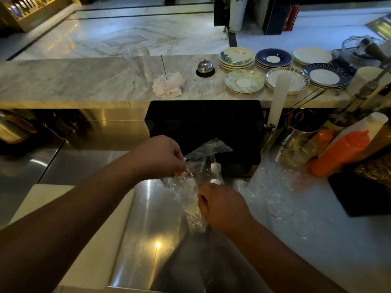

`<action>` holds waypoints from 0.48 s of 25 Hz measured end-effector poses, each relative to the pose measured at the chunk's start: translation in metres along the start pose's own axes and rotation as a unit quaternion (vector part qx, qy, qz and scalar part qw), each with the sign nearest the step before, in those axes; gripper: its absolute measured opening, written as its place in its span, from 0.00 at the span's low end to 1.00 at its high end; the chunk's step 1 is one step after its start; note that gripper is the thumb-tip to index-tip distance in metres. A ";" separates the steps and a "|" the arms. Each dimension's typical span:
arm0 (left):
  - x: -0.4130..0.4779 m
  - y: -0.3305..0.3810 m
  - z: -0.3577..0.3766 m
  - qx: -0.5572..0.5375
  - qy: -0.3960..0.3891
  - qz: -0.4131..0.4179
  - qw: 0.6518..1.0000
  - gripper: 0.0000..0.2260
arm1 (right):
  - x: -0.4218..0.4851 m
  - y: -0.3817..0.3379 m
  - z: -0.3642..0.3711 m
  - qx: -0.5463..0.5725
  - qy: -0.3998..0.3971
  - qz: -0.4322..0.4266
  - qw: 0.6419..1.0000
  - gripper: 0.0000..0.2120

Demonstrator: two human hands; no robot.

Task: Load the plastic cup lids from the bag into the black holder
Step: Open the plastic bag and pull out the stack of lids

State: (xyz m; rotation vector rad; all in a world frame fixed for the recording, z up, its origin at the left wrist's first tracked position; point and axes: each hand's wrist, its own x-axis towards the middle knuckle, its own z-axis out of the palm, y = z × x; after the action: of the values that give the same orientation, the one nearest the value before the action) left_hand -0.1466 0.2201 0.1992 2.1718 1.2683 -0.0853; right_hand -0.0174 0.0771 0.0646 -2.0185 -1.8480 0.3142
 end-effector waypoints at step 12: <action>0.021 -0.032 -0.030 -0.194 -0.089 -0.087 0.973 0.04 | -0.012 0.017 -0.008 0.051 0.002 0.004 0.999 0.11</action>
State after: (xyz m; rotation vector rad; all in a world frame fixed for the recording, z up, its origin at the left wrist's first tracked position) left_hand -0.1681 0.2632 0.2011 1.6809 1.2510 -0.0929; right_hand 0.0003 0.0635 0.0640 -1.9561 -1.7846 0.3976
